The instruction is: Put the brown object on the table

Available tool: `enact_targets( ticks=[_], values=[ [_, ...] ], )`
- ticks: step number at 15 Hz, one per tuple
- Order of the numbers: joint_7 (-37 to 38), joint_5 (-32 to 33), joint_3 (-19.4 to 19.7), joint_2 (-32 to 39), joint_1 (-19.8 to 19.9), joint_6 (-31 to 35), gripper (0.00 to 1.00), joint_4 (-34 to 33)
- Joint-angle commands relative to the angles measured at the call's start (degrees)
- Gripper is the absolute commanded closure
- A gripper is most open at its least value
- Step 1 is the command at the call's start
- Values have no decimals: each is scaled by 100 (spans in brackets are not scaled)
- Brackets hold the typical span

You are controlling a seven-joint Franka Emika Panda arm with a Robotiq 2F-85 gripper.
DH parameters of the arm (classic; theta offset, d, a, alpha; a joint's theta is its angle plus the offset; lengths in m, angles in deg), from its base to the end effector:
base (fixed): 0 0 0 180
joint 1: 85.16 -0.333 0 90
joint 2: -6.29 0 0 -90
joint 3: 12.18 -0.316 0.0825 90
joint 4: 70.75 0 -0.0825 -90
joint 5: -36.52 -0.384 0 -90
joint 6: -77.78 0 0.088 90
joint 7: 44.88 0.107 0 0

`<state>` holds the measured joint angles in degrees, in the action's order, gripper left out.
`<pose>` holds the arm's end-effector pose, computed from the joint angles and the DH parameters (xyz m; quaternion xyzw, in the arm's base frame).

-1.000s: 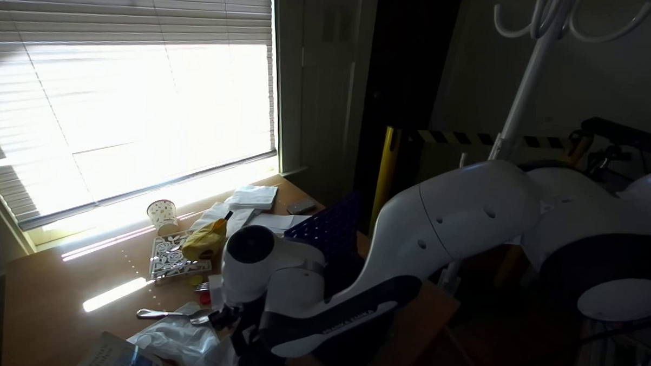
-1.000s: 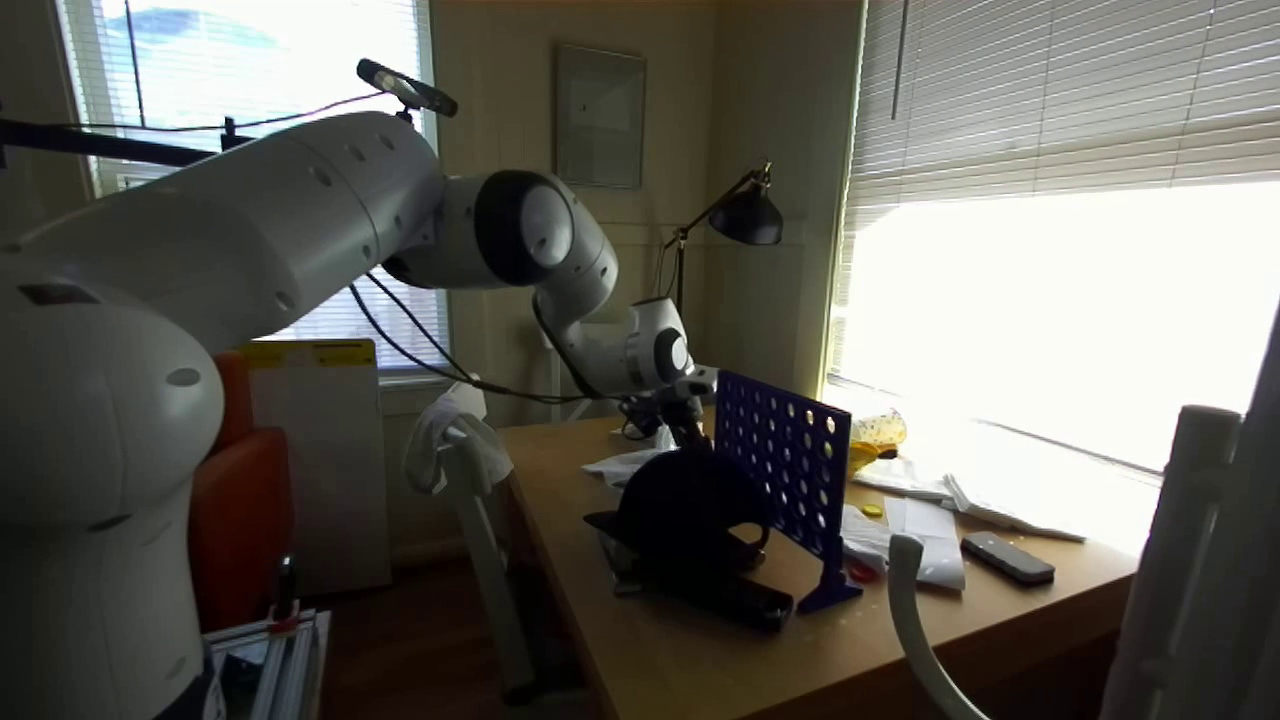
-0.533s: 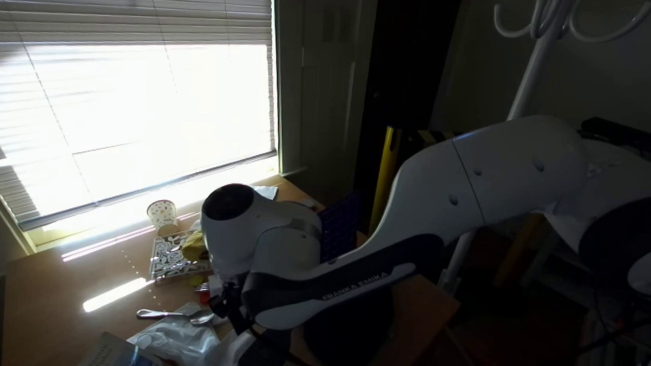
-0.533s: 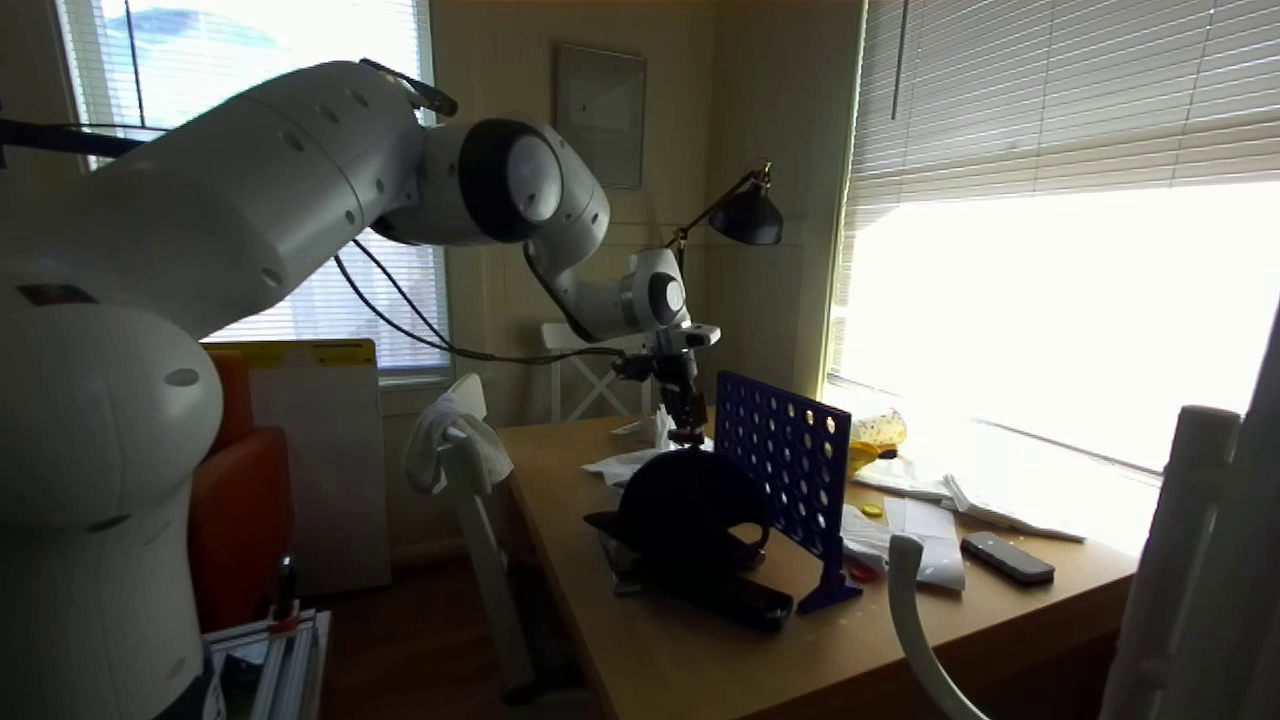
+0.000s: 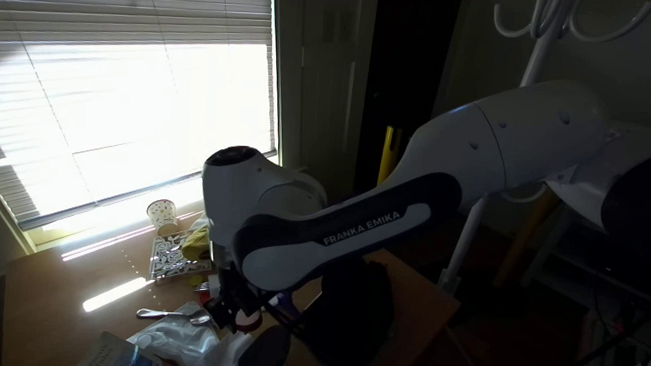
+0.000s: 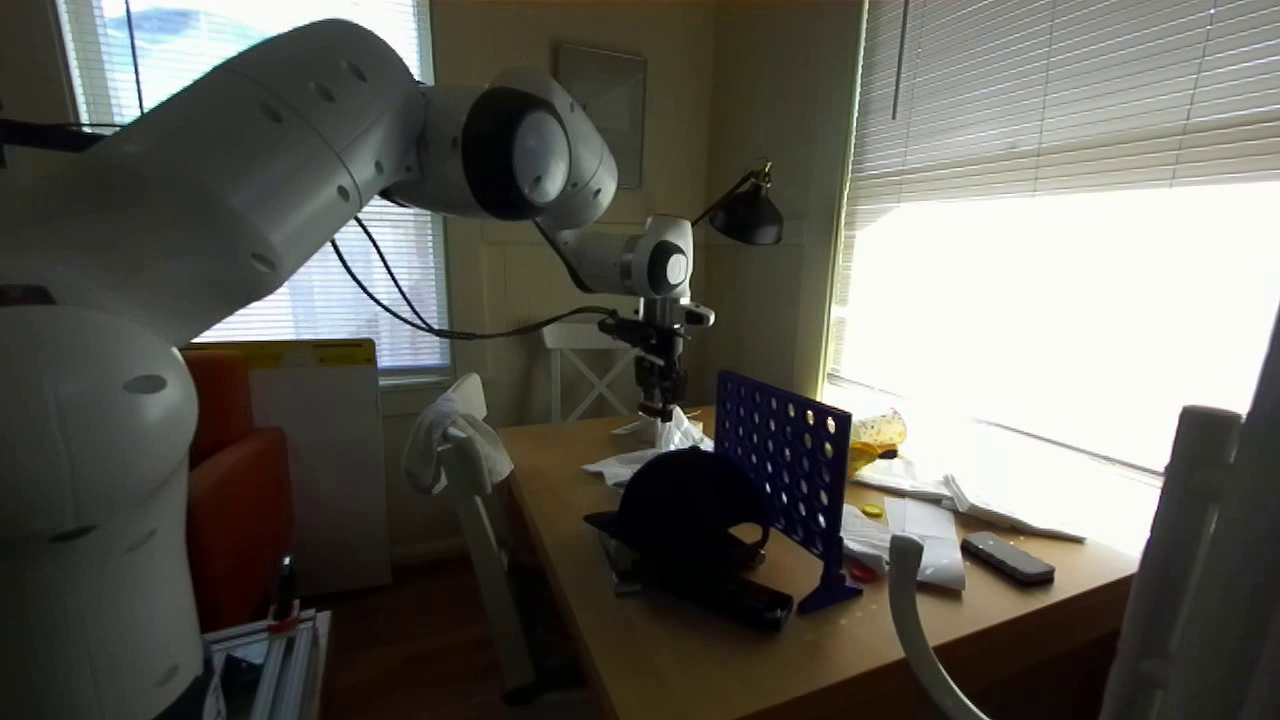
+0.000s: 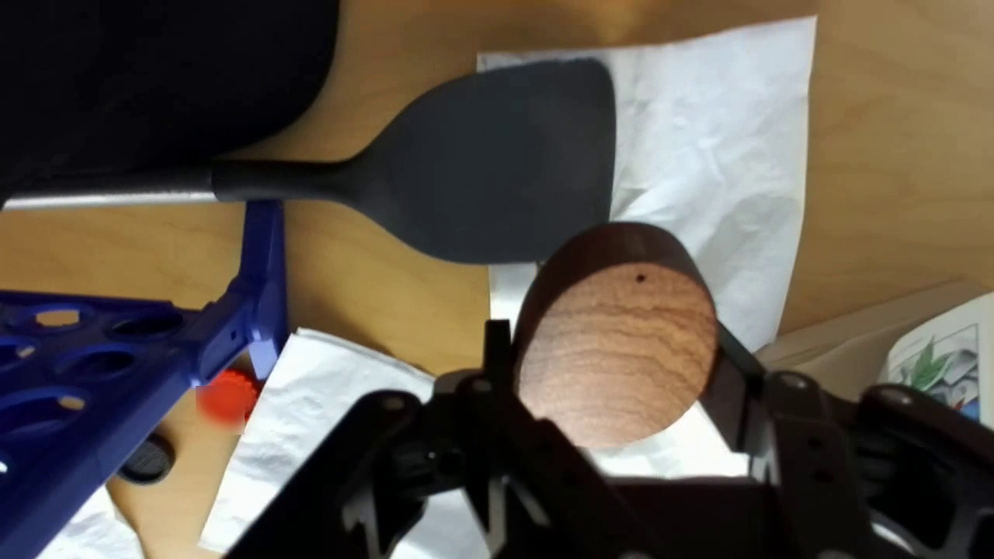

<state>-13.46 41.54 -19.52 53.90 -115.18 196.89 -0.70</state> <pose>0.6210 0.4354 0.2783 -0.9985 -0.0511 -0.0084 0.0158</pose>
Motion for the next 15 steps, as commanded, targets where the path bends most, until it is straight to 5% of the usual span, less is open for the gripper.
enact_targets(
  ticks=[1, 4, 8, 12, 13, 14, 15],
  values=[
    [-191, -442, -237, -117, 279, -1081, 66, 36],
    [-198, -629, -162, -109, 316, -2023, 66, -29],
    [-430, -1037, -456, -163, 595, -2599, 66, 87],
    [-227, -1403, -319, -64, 546, -3329, 66, -8],
    [-333, -1235, -249, -22, 459, -3050, 66, -68],
    [-329, -1238, -234, -20, 457, -3092, 41, -67],
    [-328, -1236, -226, -19, 455, -3090, 41, -67]
  ],
)
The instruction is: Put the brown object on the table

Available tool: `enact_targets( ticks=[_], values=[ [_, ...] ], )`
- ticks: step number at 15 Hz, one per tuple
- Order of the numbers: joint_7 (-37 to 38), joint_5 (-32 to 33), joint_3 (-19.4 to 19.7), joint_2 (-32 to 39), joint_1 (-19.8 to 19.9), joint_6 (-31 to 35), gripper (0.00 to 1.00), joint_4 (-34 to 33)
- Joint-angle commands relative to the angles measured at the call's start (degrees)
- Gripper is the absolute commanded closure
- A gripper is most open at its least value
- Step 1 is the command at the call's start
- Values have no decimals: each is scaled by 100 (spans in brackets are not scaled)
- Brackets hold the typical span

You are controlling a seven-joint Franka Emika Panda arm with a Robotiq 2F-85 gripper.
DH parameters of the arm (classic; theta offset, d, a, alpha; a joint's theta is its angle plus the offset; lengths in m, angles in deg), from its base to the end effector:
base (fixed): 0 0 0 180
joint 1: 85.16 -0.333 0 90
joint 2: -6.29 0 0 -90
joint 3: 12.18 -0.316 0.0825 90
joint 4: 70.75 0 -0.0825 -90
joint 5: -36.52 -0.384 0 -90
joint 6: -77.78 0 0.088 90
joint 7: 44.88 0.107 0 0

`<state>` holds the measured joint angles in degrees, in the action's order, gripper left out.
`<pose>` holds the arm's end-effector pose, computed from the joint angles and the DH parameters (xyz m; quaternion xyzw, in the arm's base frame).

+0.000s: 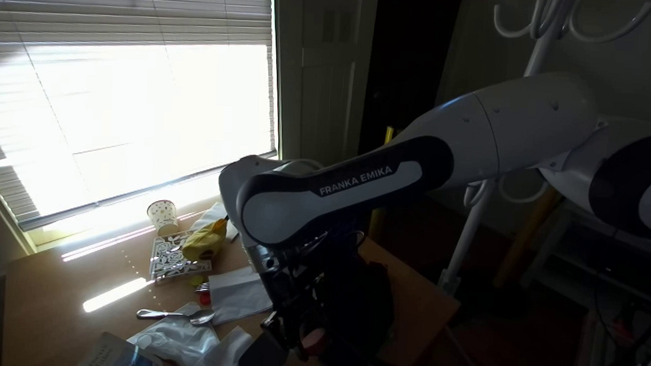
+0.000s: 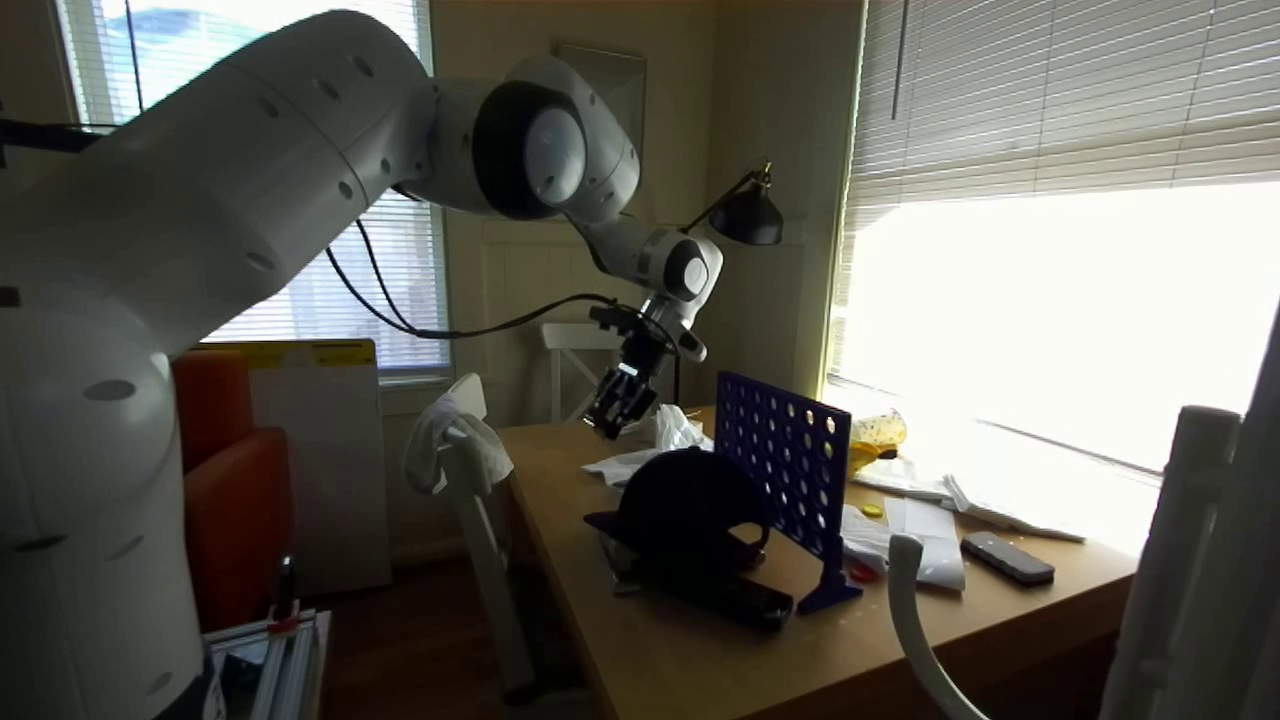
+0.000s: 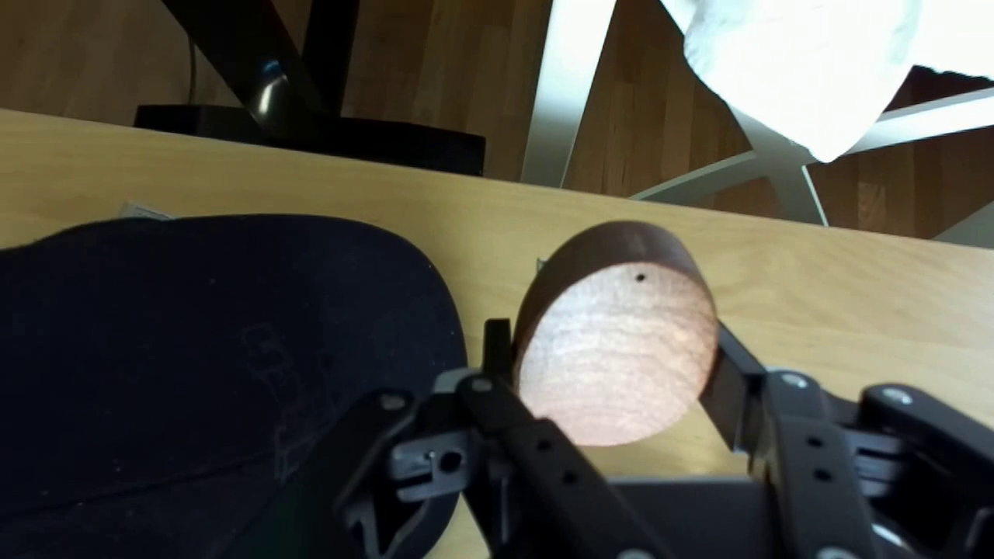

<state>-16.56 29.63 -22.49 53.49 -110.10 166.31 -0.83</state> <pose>0.5767 0.3874 0.2582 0.9617 0.0337 -0.2714 0.0163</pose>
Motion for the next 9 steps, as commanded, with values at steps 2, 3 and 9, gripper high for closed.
enact_targets(
  ticks=[2, 3, 9],
  values=[
    [-18, -44, 73, 22, -56, -32, 41, -54],
    [-17, -44, 73, 22, -56, -32, 66, -54],
    [-321, -417, -94, 588, 96, -1517, 66, -711]
  ],
)
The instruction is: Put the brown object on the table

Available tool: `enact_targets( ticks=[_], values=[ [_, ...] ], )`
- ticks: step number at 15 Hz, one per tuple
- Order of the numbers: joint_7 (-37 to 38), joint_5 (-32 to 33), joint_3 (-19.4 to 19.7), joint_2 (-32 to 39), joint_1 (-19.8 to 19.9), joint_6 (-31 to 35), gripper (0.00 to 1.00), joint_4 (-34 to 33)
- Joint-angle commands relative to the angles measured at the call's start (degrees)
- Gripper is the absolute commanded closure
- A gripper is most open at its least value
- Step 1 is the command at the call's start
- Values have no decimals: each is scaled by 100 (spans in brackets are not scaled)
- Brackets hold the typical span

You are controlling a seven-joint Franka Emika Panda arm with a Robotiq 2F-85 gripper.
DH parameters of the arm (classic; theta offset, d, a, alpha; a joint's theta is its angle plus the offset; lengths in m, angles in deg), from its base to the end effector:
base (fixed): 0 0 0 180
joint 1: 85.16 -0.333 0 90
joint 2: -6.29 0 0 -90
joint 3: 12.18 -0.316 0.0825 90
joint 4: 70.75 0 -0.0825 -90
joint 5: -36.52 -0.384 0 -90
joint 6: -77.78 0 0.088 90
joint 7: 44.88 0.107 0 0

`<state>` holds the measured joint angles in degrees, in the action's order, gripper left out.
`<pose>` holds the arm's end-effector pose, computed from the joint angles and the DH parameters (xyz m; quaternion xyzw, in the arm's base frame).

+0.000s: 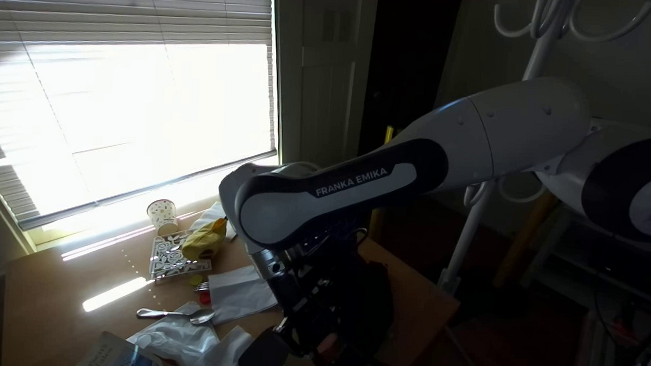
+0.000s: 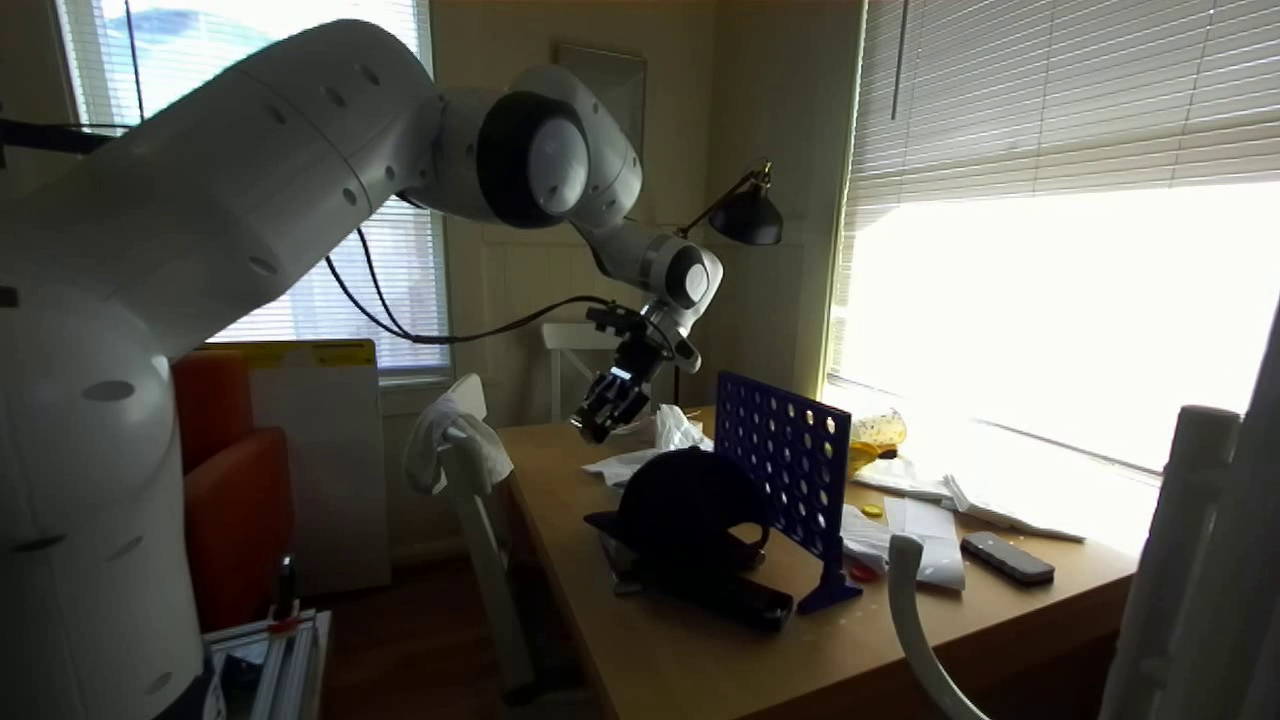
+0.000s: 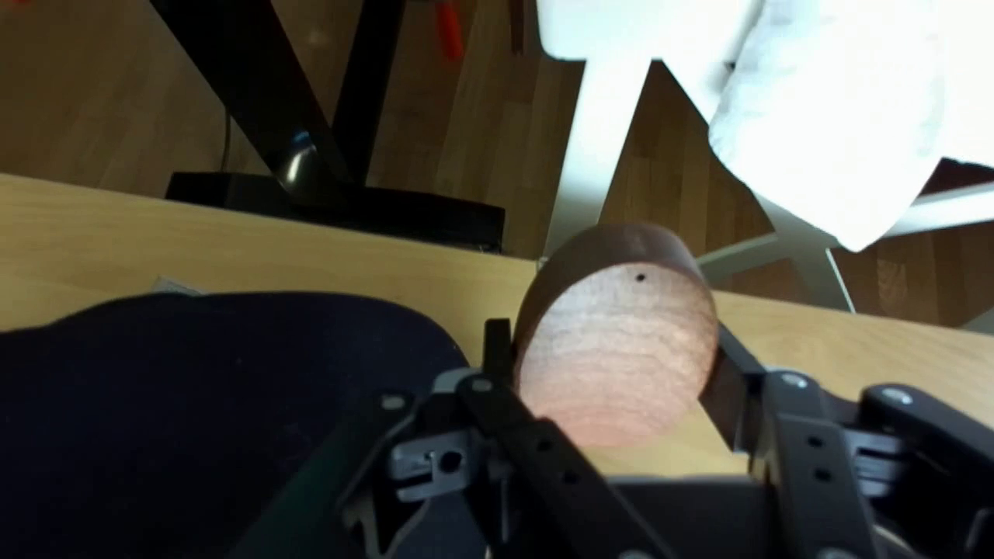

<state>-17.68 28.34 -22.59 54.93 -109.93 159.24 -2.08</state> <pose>0.5642 0.3820 0.2485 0.9422 0.0462 -0.3303 0.0316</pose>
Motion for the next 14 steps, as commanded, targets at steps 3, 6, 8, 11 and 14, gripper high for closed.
enact_targets(
  ticks=[3, 6, 8, 11, 14],
  values=[
    [-398, -328, -61, 762, 12, -1397, 66, -1003],
    [-558, -266, -153, 1353, -13, -1927, 66, -1681],
    [-647, -201, -203, 1761, -100, -2253, 66, -2152],
    [-680, -128, -247, 2291, -239, -2651, 66, -2774],
    [-737, -84, -225, 2642, -363, -2798, 66, -3232]
  ],
)
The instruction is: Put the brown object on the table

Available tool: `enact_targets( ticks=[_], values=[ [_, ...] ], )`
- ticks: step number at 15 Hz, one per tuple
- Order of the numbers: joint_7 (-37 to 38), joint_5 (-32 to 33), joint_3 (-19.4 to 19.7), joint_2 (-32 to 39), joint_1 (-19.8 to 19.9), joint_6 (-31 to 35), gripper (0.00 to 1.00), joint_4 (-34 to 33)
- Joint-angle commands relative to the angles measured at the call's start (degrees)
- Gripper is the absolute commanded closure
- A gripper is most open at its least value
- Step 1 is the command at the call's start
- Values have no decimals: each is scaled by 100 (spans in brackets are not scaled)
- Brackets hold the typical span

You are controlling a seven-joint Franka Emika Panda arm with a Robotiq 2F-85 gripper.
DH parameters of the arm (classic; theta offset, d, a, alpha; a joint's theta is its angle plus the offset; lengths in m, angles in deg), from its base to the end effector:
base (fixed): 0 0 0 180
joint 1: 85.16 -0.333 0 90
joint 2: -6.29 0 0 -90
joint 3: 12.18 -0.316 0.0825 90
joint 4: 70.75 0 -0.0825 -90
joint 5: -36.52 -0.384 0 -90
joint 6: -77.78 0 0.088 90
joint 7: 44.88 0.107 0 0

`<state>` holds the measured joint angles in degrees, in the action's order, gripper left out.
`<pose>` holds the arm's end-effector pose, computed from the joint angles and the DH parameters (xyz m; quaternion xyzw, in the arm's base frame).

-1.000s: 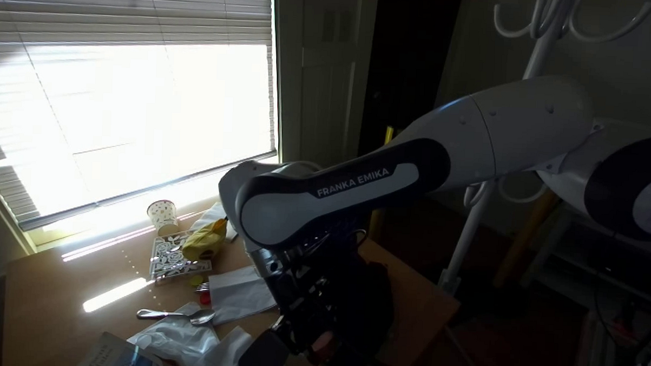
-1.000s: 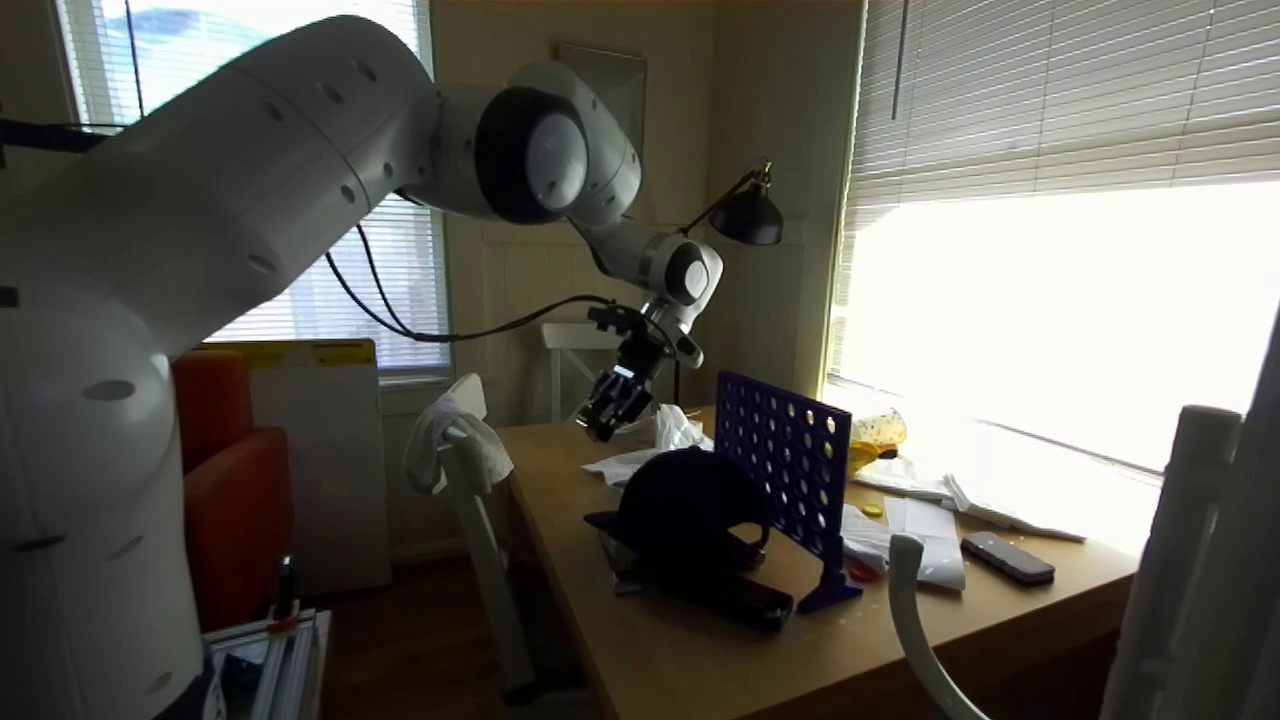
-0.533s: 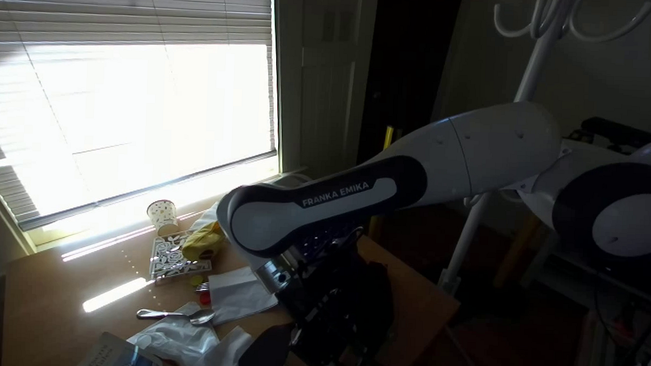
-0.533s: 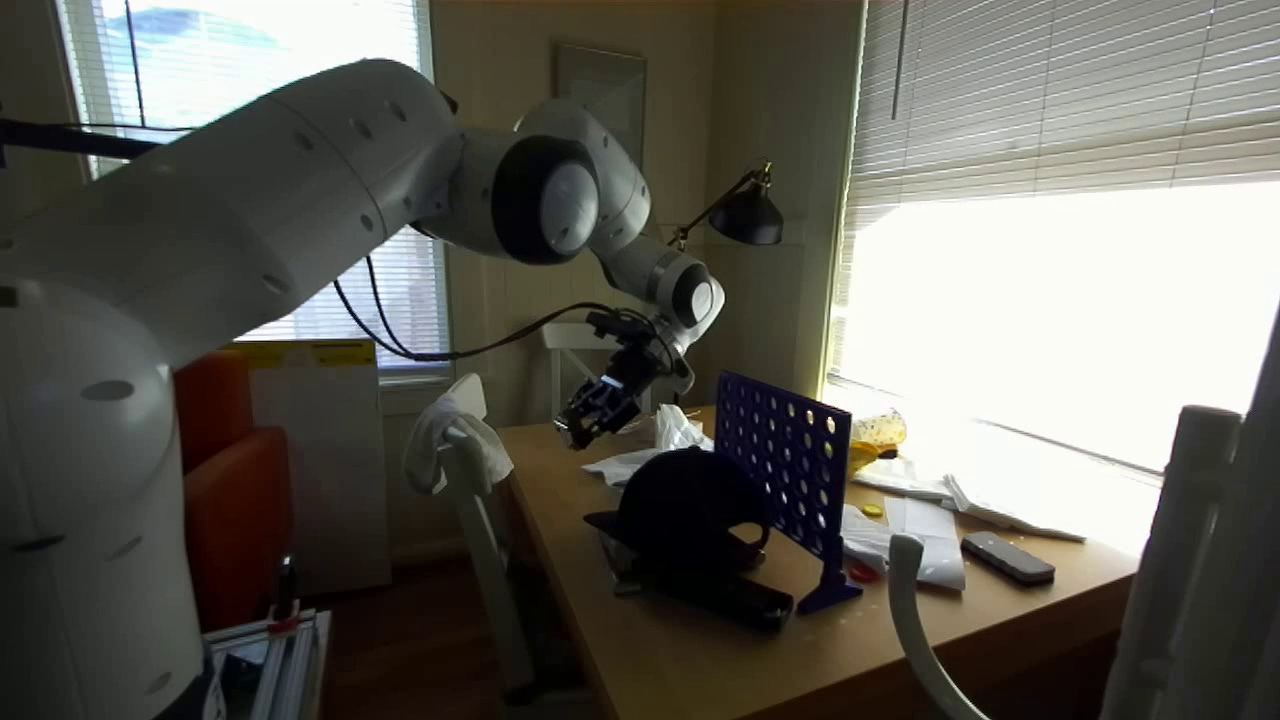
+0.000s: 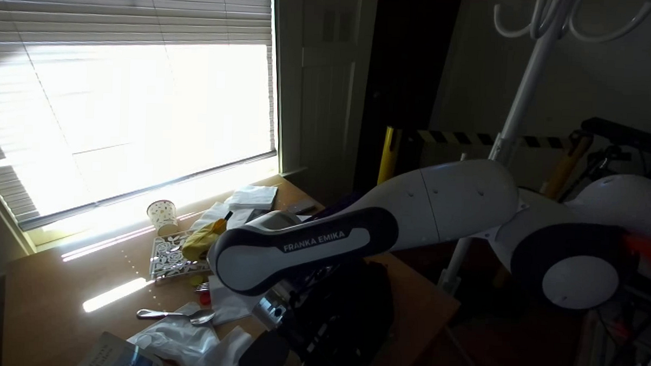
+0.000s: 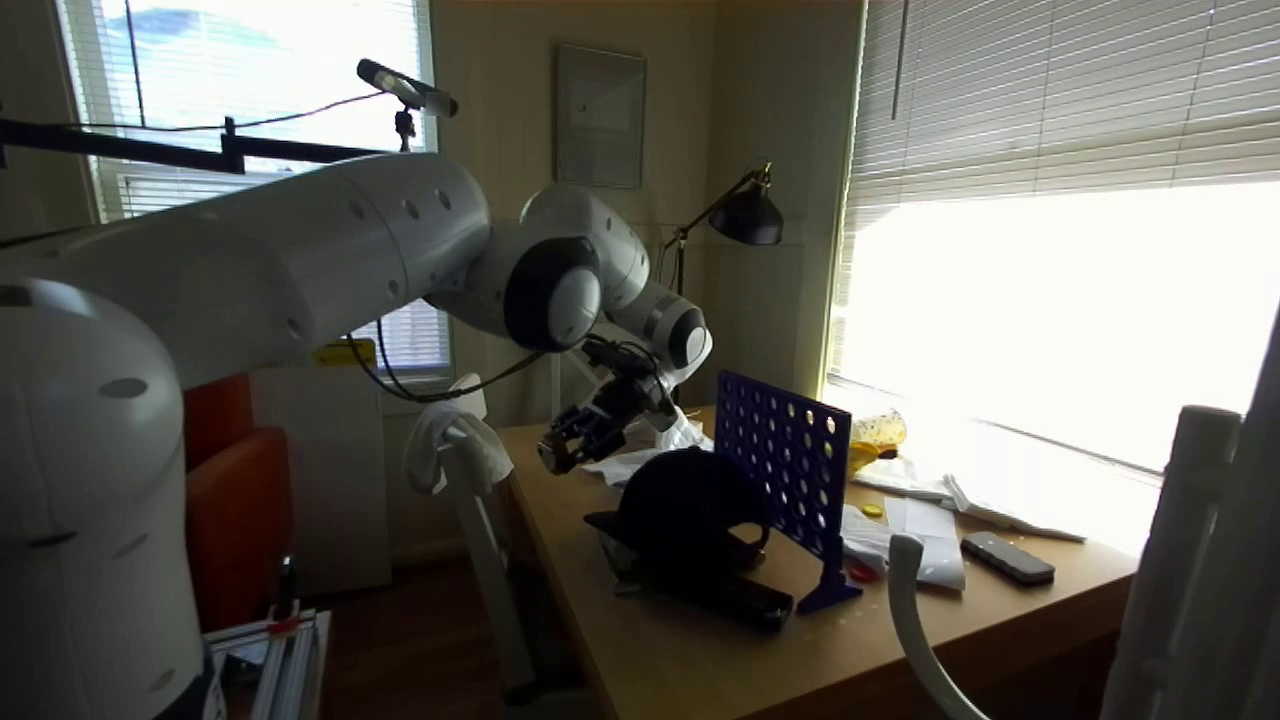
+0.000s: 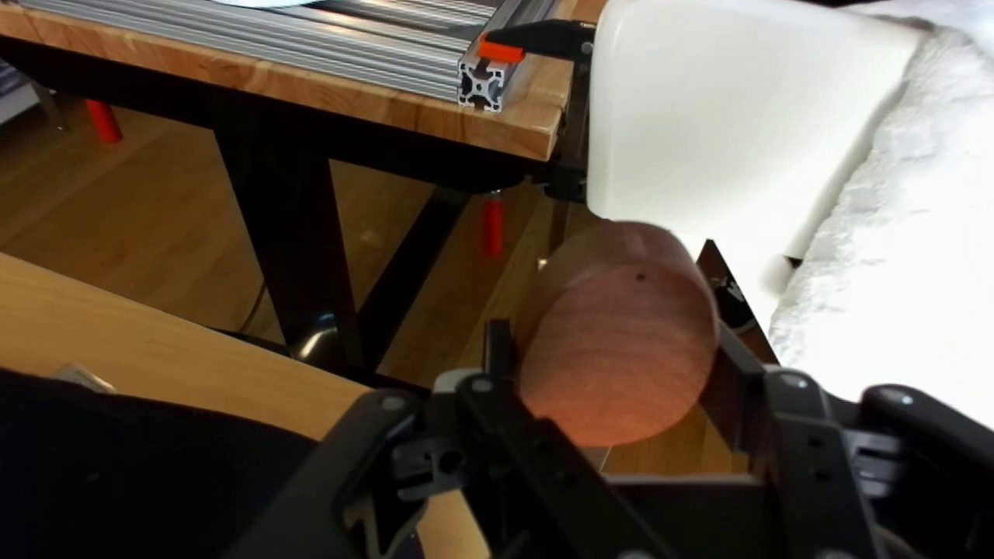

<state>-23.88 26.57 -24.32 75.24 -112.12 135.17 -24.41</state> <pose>0.5378 0.3961 0.1637 0.8525 0.1307 -0.5031 0.0555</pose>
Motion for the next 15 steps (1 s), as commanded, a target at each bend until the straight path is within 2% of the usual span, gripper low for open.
enact_targets(
  ticks=[1, 3, 15],
  values=[
    [-139, 111, -41, 692, -183, -386, 66, -1119],
    [-226, 60, 89, 697, -259, -201, 66, -1135],
    [-594, 288, 252, 1329, -449, -673, 66, -1684]
  ],
)
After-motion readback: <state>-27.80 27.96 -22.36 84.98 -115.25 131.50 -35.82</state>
